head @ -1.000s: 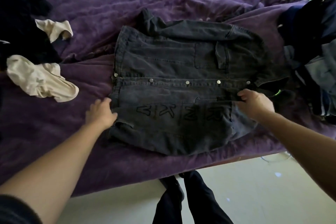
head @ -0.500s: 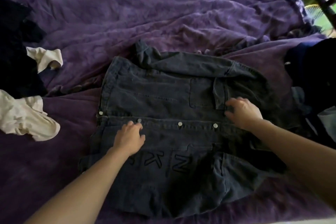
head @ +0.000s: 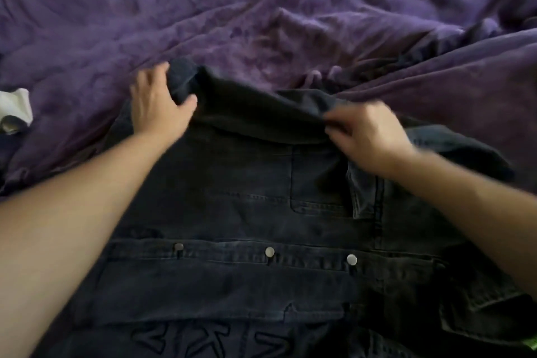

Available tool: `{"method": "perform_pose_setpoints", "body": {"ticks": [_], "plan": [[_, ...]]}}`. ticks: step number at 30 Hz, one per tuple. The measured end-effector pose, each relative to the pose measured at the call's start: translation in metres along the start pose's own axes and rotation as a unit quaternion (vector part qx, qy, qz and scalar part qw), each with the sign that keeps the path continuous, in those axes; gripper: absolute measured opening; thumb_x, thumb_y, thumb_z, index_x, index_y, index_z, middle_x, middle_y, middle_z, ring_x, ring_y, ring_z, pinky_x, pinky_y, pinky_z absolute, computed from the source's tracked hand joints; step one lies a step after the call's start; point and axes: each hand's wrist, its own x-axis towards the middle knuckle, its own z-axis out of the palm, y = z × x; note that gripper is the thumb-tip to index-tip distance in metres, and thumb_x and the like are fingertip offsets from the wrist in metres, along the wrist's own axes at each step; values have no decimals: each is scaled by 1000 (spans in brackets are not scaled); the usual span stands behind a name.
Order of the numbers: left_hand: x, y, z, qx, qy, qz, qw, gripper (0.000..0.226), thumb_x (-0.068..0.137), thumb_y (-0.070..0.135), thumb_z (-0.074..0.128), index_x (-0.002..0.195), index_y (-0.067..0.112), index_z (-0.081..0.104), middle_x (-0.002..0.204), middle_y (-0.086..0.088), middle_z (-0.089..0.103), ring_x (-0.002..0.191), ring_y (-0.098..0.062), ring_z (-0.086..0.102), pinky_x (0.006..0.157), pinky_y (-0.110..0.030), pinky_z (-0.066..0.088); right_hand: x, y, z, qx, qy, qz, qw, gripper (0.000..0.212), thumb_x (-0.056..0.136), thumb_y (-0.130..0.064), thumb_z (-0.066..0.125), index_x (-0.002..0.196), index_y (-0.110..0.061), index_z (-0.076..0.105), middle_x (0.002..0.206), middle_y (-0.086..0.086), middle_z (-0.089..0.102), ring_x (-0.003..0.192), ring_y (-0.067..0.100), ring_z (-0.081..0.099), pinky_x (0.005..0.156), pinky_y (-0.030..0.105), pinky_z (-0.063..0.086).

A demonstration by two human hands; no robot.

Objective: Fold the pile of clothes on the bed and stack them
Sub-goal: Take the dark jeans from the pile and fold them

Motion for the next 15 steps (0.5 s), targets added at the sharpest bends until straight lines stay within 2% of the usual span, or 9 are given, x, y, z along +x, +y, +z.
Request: {"method": "perform_pose_setpoints", "body": {"ticks": [2,4,6,7,8,9,10,13,15], "plan": [[30,8,6,32,-31,5,999,83,76,40,73,145,25,30,145,-15,37,132,-38,34,109,-47,31,-58,-6,5,23,-1,-93,995,20,84,-25,64,103,-22,71,86,1,70,76,24,67,61,32,53],[42,16,19,33,-141,-14,989,93,73,35,78,147,34,24,149,-10,36,135,-34,35,111,-45,32,-113,-1,18,21,-53,-96,994,23,81,-19,70,103,-22,71,82,-3,67,67,22,66,49,30,51],[31,19,36,6,-255,-45,966,79,73,22,80,141,29,40,141,-13,48,127,-33,47,105,-41,41,-151,11,31,18,-99,-41,994,34,73,-11,80,104,-20,71,85,-4,68,66,22,68,47,29,52],[21,16,44,14,-277,-49,960,59,74,17,78,127,24,55,129,-16,57,117,-35,55,98,-39,47,-160,16,35,17,-112,-6,993,36,73,-11,81,107,-19,71,90,-5,70,70,21,70,50,30,54],[9,13,47,33,-265,-37,963,37,74,16,75,108,22,63,115,-17,64,106,-35,60,90,-39,50,-164,19,35,16,-118,22,993,35,77,-13,78,110,-19,69,95,-5,70,76,21,70,55,33,55],[-1,9,47,44,-232,-20,971,21,75,16,72,94,21,64,102,-16,66,98,-35,61,84,-39,51,-164,21,35,14,-119,39,992,35,79,-15,76,112,-19,68,98,-5,70,80,22,71,58,36,56],[-9,5,42,39,-187,-2,982,14,75,17,70,86,20,62,92,-14,67,92,-34,62,79,-39,51,-162,21,34,8,-116,48,992,36,79,-15,75,113,-19,68,99,-5,70,81,22,70,59,37,56],[-21,-19,9,-58,-43,37,997,12,72,22,64,80,15,59,71,-7,62,72,-28,60,65,-34,46,-148,12,25,-28,-64,30,997,41,68,-10,77,108,-18,70,89,-3,71,78,24,70,56,33,55],[-35,-50,-19,-141,13,-1,990,17,72,27,62,83,14,56,73,-11,63,67,-28,59,63,-37,47,-142,-4,18,-50,-3,-13,999,37,67,-13,72,103,-15,71,80,-2,69,72,24,68,56,32,52]]}}
